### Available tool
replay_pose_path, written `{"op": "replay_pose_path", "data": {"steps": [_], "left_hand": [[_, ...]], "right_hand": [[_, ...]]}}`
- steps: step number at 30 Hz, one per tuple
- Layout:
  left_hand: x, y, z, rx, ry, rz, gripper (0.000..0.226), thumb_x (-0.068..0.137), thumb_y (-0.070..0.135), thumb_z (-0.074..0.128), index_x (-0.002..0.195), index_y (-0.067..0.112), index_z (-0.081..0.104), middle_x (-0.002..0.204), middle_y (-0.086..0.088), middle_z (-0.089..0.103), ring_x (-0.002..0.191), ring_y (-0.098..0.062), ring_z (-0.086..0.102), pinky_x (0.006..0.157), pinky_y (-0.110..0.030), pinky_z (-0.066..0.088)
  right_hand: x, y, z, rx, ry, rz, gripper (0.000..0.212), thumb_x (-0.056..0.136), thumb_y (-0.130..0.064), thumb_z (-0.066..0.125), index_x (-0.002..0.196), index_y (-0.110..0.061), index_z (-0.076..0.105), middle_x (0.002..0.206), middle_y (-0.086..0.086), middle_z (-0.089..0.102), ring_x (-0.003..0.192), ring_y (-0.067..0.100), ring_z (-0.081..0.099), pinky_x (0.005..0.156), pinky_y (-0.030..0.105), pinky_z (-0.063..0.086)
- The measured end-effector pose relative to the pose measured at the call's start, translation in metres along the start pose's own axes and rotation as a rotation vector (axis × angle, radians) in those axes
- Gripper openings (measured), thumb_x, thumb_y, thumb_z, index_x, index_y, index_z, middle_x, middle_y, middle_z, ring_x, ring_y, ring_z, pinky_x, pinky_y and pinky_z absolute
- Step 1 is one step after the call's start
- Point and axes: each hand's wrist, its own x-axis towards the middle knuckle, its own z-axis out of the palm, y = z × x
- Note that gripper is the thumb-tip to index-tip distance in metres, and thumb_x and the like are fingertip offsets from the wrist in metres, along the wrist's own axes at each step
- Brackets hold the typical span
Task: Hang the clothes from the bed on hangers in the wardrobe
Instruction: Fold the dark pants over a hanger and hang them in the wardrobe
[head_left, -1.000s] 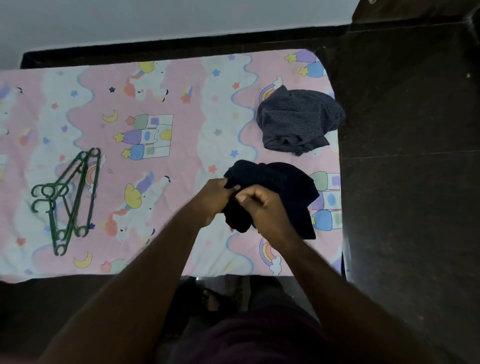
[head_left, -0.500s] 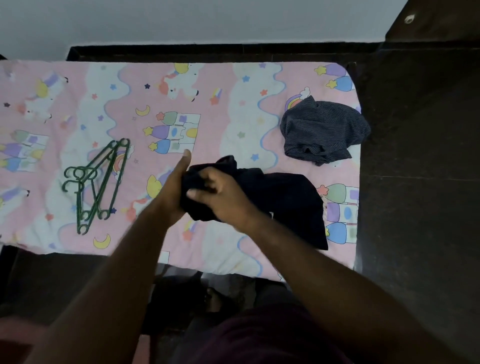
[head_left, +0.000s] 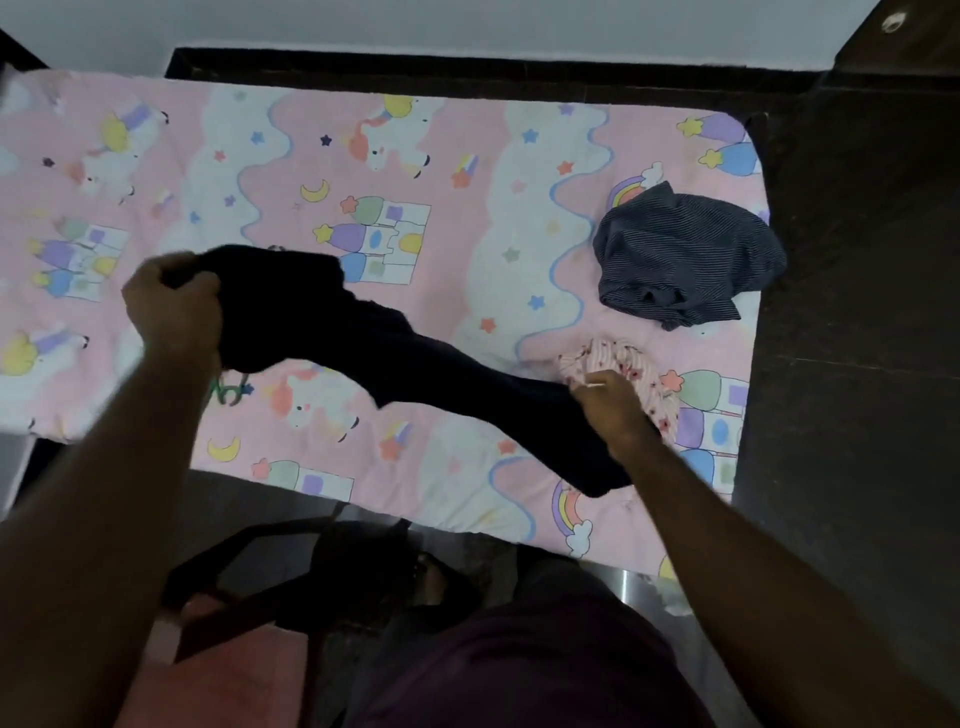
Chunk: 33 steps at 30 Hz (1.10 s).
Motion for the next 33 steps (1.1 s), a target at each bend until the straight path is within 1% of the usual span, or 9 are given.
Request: {"op": "replay_pose_path", "data": {"steps": [3, 10, 13, 17, 20, 22, 25, 28, 33], "left_hand": [[0.001, -0.002, 0.001, 0.142, -0.104, 0.103, 0.048, 0.069, 0.009, 0.060, 0.116, 0.010, 0.066, 0.109, -0.012, 0.068, 0.098, -0.022, 0.063, 0.090, -0.033, 0.053], [-0.092, -0.046, 0.066, 0.375, -0.595, 0.156, 0.044, 0.079, -0.001, 0.063, 0.122, 0.011, 0.063, 0.116, -0.013, 0.066, 0.105, -0.028, 0.062, 0.091, -0.034, 0.049], [-0.114, -0.057, 0.084, 0.397, -0.661, 0.141, 0.040, 0.083, 0.000, 0.059, 0.121, 0.014, 0.063, 0.117, -0.007, 0.062, 0.103, -0.022, 0.059, 0.087, -0.030, 0.049], [-0.133, -0.064, 0.099, 0.448, -0.724, 0.134, 0.035, 0.088, 0.004, 0.056, 0.120, 0.017, 0.061, 0.101, -0.002, 0.061, 0.076, -0.015, 0.058, 0.064, -0.023, 0.049], [-0.139, -0.074, 0.103, 0.461, -0.697, 0.106, 0.034, 0.088, 0.006, 0.056, 0.120, 0.017, 0.060, 0.101, 0.000, 0.061, 0.077, -0.012, 0.059, 0.065, -0.027, 0.050], [-0.140, -0.084, 0.105, 0.477, -0.685, 0.076, 0.034, 0.088, 0.006, 0.057, 0.121, 0.016, 0.060, 0.104, 0.002, 0.060, 0.087, -0.016, 0.060, 0.073, -0.027, 0.047], [-0.142, -0.100, 0.106, 0.528, -0.714, 0.052, 0.035, 0.087, 0.006, 0.060, 0.121, 0.014, 0.061, 0.103, 0.000, 0.061, 0.087, -0.018, 0.058, 0.072, -0.024, 0.043], [-0.145, -0.105, 0.107, 0.548, -0.728, 0.015, 0.036, 0.087, 0.005, 0.060, 0.122, 0.012, 0.060, 0.106, -0.004, 0.062, 0.088, -0.018, 0.057, 0.074, -0.026, 0.043], [-0.145, -0.094, 0.111, 0.513, -0.729, 0.018, 0.036, 0.088, 0.006, 0.059, 0.124, 0.012, 0.060, 0.110, -0.004, 0.061, 0.094, -0.018, 0.055, 0.081, -0.029, 0.046]], "right_hand": [[0.030, 0.014, -0.013, -0.090, 0.080, 0.012, 0.040, 0.088, -0.019, 0.066, 0.125, -0.005, 0.059, 0.128, 0.015, 0.061, 0.117, 0.029, 0.056, 0.094, 0.029, 0.041], [0.070, 0.040, -0.023, -0.414, 0.028, 0.079, 0.078, 0.083, -0.024, 0.069, 0.150, -0.016, 0.029, 0.146, 0.023, 0.031, 0.133, 0.046, 0.036, 0.107, 0.049, 0.037], [0.085, 0.049, -0.024, -0.354, -0.019, 0.110, 0.096, 0.082, -0.030, 0.075, 0.155, -0.018, 0.015, 0.154, 0.025, 0.019, 0.140, 0.044, 0.026, 0.112, 0.048, 0.032], [0.100, 0.058, -0.014, -0.201, -0.007, 0.265, 0.120, 0.074, -0.051, 0.080, 0.156, -0.024, -0.002, 0.160, 0.023, 0.006, 0.146, 0.043, 0.018, 0.113, 0.050, 0.029], [0.119, 0.066, -0.004, 0.006, 0.005, 0.388, 0.138, 0.062, -0.065, 0.079, 0.154, -0.023, -0.014, 0.162, 0.018, 0.010, 0.145, 0.041, 0.021, 0.115, 0.053, 0.028], [0.125, 0.071, -0.003, 0.045, -0.007, 0.401, 0.118, 0.072, -0.049, 0.081, 0.155, -0.009, 0.006, 0.157, 0.018, 0.029, 0.139, 0.038, 0.037, 0.110, 0.044, 0.036], [0.142, 0.076, -0.010, 0.048, 0.174, 0.352, 0.061, 0.077, -0.023, 0.073, 0.131, -0.003, 0.054, 0.129, 0.019, 0.060, 0.116, 0.038, 0.059, 0.094, 0.040, 0.049], [0.151, 0.064, -0.038, 0.275, 0.500, 0.236, 0.041, 0.075, -0.016, 0.058, 0.116, -0.007, 0.059, 0.107, 0.009, 0.063, 0.096, 0.030, 0.063, 0.085, 0.044, 0.054], [0.141, 0.028, -0.087, 0.367, 0.994, -0.162, 0.029, 0.084, -0.007, 0.057, 0.105, 0.013, 0.062, 0.107, 0.027, 0.066, 0.096, 0.020, 0.057, 0.086, 0.005, 0.040]]}}
